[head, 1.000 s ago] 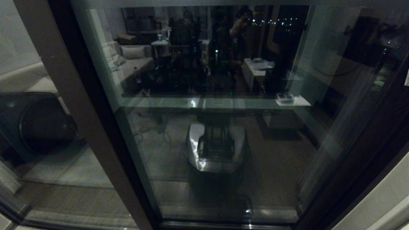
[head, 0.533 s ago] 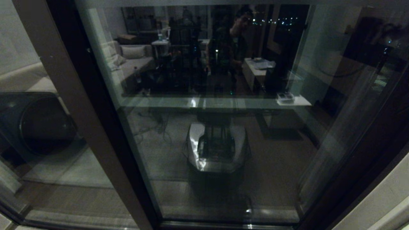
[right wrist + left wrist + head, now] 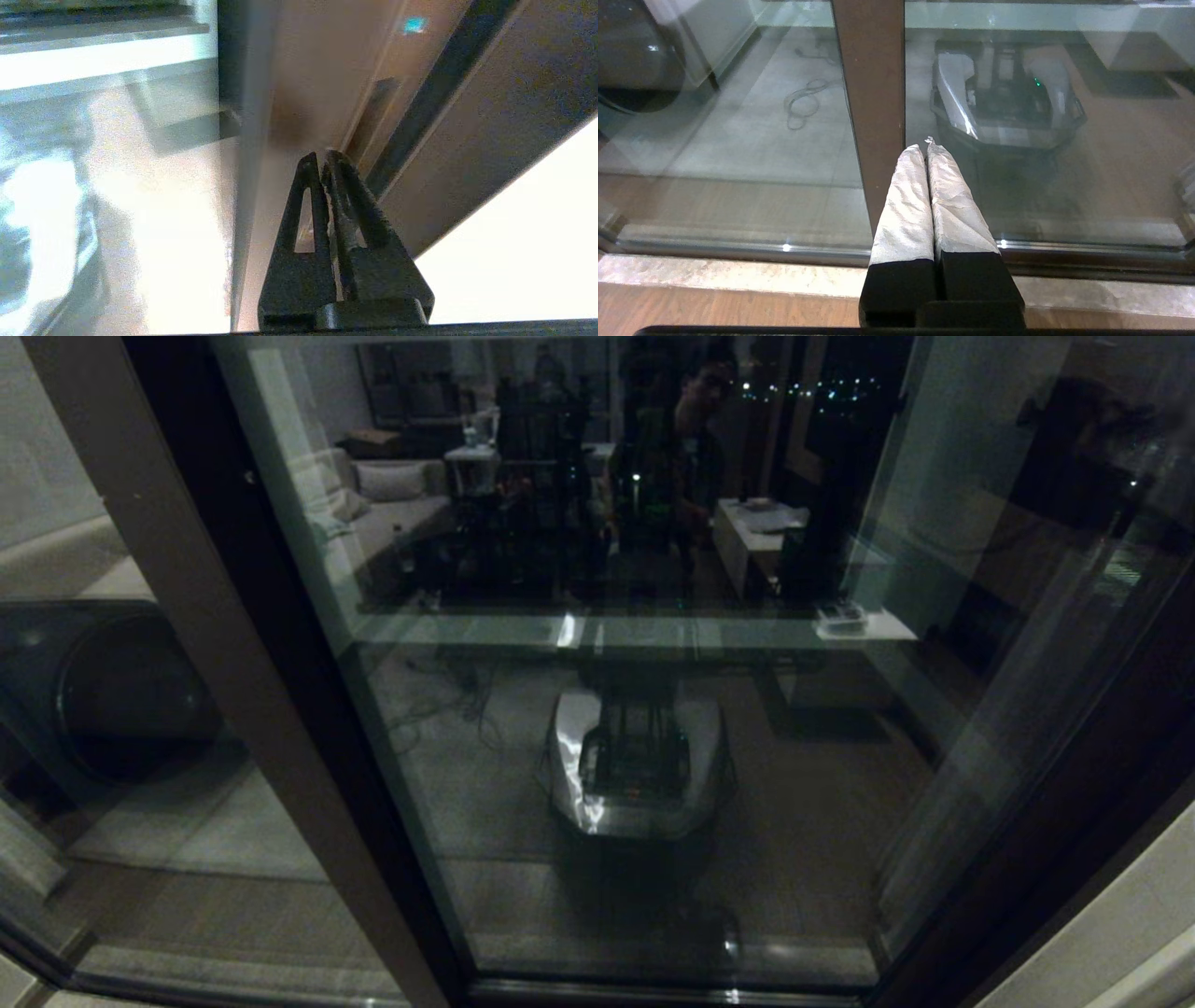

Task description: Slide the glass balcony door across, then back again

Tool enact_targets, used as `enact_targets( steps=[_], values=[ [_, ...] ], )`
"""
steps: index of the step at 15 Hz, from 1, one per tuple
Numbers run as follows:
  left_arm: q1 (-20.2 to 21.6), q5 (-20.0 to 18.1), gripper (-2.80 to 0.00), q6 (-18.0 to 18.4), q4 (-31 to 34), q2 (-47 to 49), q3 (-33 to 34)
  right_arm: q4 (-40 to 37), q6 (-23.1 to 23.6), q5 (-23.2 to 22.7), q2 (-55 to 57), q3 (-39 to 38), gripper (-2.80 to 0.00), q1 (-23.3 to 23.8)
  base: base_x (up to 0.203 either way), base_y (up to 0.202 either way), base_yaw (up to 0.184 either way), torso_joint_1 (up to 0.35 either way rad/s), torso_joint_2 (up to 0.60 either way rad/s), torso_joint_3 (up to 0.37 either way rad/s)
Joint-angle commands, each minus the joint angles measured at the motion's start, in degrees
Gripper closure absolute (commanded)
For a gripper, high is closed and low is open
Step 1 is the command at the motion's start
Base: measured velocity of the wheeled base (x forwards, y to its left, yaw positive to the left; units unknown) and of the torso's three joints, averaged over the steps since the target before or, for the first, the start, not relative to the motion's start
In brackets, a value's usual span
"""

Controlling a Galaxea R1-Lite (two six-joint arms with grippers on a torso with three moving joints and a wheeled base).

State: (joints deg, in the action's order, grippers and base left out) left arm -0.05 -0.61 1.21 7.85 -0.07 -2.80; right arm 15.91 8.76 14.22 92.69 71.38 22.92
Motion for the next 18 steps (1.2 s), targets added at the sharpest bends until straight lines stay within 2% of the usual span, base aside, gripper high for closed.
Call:
enact_targets(
  steps=[1, 3, 4, 7, 8, 9, 11, 12, 14, 16, 18],
  values=[
    [0.05, -0.01, 0.00, 0.02, -0.02, -0.01, -0.01, -0.72, 0.06, -2.37, -7.16, -3.05, 0.00, 1.29, 0.000, 0.000, 0.000, 0.000, 0.00, 0.000],
    [0.05, -0.01, 0.00, 0.02, -0.03, -0.01, -0.01, -3.03, -0.74, -8.29, -12.32, -5.30, 0.00, 2.42, 0.000, 0.000, 0.000, 0.000, 0.00, 0.000],
    [0.05, -0.01, 0.00, 0.02, 0.06, -0.01, -0.01, -3.92, -1.88, -14.11, -14.84, -6.54, 0.00, 3.30, 0.000, 0.000, 0.000, 0.000, 0.00, 0.000],
    [-0.04, -0.01, 0.00, 0.02, -0.03, -0.01, -0.01, -7.83, -8.05, -43.02, -23.61, -10.11, 0.00, 8.58, 0.000, 0.000, 0.000, 0.000, 0.00, 0.000],
    [0.01, -0.01, 0.00, 0.02, -0.03, -0.01, -0.01, -9.81, -10.23, -49.66, -27.39, -10.75, 0.00, 10.16, 0.000, 0.000, 0.000, 0.000, 0.00, 0.000],
    [-0.03, -0.01, 0.00, 0.02, 0.00, -0.01, -0.01, -12.56, -12.12, -53.82, -31.24, -10.94, 0.00, 10.76, 0.000, 0.000, 0.000, 0.000, 0.00, 0.000],
    [0.05, -0.01, 0.00, 0.02, -0.03, -0.01, -0.01, -19.18, -15.48, -59.16, -38.25, -10.33, 0.00, 7.73, 0.000, 0.000, 0.000, 0.000, 0.00, 0.000],
    [0.05, -0.01, 0.00, 0.02, 0.01, -0.01, -0.01, -22.83, -17.48, -60.51, -40.98, -9.90, 0.00, 2.97, 0.000, 0.000, 0.000, 0.000, 0.00, 0.000],
    [0.05, -0.01, 0.00, 0.02, 0.02, -0.01, 0.03, -30.94, -20.96, -61.70, -45.55, -7.97, 0.00, -6.81, 0.000, 0.000, 0.000, 0.000, 0.00, 0.000],
    [0.05, -0.01, 0.00, 0.02, 0.05, -0.01, -0.01, -44.96, -24.49, -62.42, -50.44, -1.64, 0.00, -15.31, 0.000, 0.000, 0.000, 0.000, 0.00, 0.000],
    [-0.04, -0.01, 0.00, 0.02, -0.01, -0.01, -0.01, -52.01, -25.96, -62.38, -56.38, 0.78, 0.00, -18.93, 0.000, 0.000, 0.000, 0.000, 0.00, 0.000]
  ],
)
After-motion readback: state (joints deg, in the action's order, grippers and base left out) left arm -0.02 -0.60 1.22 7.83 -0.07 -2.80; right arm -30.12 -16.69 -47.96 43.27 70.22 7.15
